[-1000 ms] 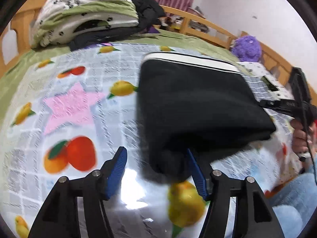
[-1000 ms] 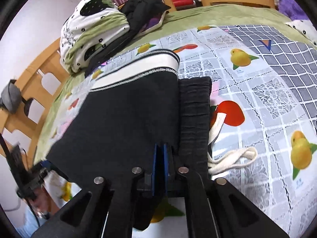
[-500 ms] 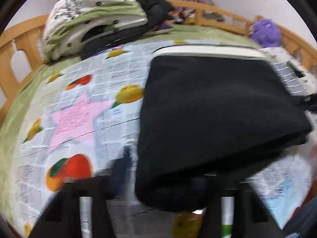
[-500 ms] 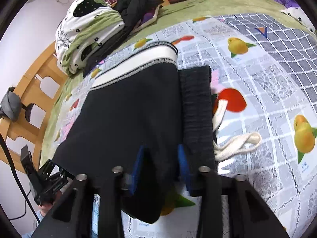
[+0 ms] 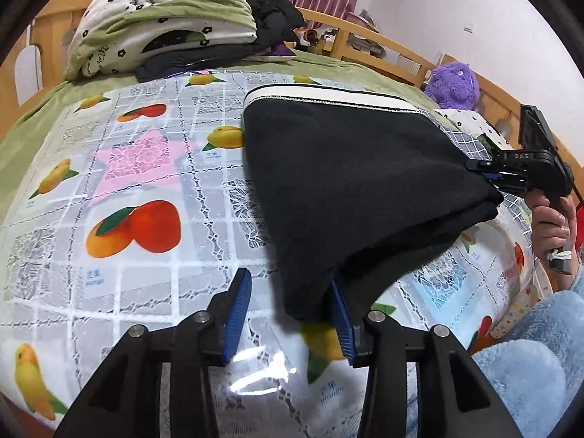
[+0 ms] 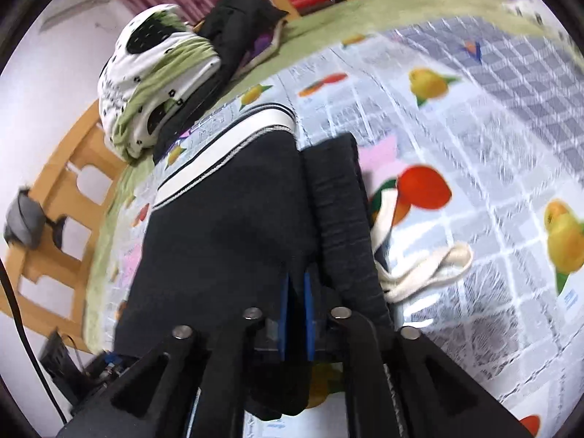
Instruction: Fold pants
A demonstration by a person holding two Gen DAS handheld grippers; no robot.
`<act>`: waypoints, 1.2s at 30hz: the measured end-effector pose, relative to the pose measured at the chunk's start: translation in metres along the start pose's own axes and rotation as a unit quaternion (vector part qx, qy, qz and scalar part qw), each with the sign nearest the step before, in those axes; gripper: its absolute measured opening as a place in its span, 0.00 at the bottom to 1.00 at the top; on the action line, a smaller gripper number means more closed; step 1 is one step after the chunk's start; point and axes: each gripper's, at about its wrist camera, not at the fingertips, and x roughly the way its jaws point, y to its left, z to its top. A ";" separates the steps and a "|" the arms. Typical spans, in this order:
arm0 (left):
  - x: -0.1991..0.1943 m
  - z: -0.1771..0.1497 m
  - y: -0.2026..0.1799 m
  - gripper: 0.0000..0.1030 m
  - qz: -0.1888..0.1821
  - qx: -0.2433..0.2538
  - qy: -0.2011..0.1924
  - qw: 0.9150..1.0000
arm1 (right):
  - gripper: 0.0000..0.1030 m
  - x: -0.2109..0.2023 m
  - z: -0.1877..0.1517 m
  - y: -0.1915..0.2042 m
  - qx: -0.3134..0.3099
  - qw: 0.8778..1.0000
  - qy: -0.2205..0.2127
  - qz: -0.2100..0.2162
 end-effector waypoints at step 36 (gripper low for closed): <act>-0.036 0.016 0.034 0.66 -0.056 -0.011 -0.038 0.998 | 0.09 0.039 0.033 0.032 -0.113 0.989 -0.008 -0.092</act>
